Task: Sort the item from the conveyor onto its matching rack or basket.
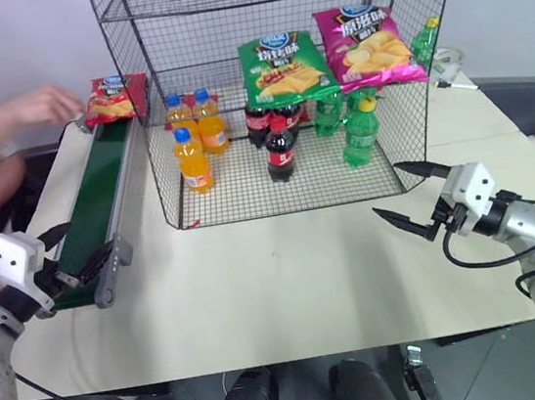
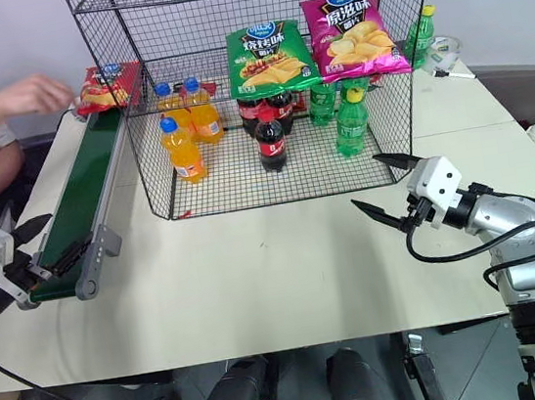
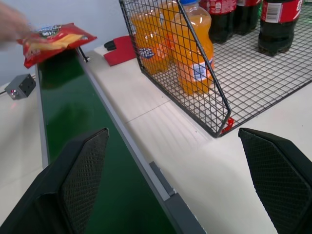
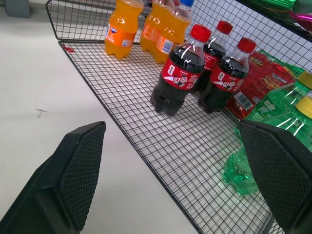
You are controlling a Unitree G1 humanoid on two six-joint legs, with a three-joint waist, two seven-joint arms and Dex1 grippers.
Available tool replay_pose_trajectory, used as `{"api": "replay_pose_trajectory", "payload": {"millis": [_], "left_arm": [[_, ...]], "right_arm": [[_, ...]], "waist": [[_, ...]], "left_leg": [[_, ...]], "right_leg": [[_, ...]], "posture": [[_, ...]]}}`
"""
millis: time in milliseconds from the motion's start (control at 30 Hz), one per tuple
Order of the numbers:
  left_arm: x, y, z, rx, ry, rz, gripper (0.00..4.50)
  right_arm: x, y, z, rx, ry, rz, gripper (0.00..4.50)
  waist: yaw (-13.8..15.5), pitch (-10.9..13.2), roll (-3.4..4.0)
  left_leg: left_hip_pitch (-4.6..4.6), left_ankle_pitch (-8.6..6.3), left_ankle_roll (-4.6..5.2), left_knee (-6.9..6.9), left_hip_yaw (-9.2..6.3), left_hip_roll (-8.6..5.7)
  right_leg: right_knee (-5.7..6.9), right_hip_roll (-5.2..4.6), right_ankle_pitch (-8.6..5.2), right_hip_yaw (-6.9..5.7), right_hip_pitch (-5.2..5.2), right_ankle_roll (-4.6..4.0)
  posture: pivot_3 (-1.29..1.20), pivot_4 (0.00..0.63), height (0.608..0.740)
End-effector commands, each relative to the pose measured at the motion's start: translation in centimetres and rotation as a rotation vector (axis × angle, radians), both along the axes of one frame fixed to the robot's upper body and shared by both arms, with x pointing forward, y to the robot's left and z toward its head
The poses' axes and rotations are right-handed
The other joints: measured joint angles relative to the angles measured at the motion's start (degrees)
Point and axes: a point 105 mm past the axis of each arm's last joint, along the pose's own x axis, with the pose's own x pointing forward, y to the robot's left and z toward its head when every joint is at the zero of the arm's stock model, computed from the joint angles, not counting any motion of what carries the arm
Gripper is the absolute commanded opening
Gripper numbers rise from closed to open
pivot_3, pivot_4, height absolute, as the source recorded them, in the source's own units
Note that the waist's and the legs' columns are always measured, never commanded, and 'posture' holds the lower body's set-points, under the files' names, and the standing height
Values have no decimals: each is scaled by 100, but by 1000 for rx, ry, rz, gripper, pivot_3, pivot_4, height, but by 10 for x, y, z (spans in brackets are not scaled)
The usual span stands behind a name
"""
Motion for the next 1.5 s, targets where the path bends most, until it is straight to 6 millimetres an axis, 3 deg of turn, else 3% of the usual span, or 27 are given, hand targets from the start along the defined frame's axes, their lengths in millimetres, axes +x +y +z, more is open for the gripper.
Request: {"api": "replay_pose_trajectory", "payload": {"millis": [33, 767, 933, 1133, 1300, 1500], "left_arm": [[-3, 3, 14, 48, -52, 8, 4462], [-8, 3, 11, 130, -91, 35, 4462], [-15, 8, 16, 233, -143, 74, 4462], [-38, 7, 16, 531, -277, 102, 4462], [-50, 27, 15, 770, -332, 239, 4462], [-68, 21, 4, 954, -382, 183, 4462]], "right_arm": [[0, 0, 11, -4, -45, 10, 4500], [2, 0, 10, -6, -46, 14, 4500], [3, 1, 12, 5, -47, 20, 4500], [-13, 31, 21, 136, 30, 188, 4500], [-41, 67, 11, 177, 202, 397, 4500], [-46, 77, 3, 165, 280, 452, 4500]], "waist": [[-2, 0, 0], [7, 0, 0], [-3, 0, 0], [-10, 0, 0], [16, -2, -3], [26, -2, -4]], "left_leg": [[0, 0, 0, 0, 0, 0], [0, 0, 0, 0, 0, 0], [0, 0, 0, 0, 0, 0], [-1, 0, 0, -6, 2, 1], [0, -2, -2, -8, 1, 1], [-3, -10, -12, -8, 4, 0]], "right_leg": [[0, 0, 0, 0, 0, 0], [0, 0, 1, 0, 1, 0], [0, 0, 0, 0, 0, -1], [-6, -3, 0, 3, -2, -2], [-8, -4, -1, 2, 1, -4], [-14, -6, -2, 2, -1, -3]], "posture": [[0, 150, 740], [0, 150, 740], [0, 150, 740], [0, 150, 740], [0, 150, 740], [0, 150, 740]]}}
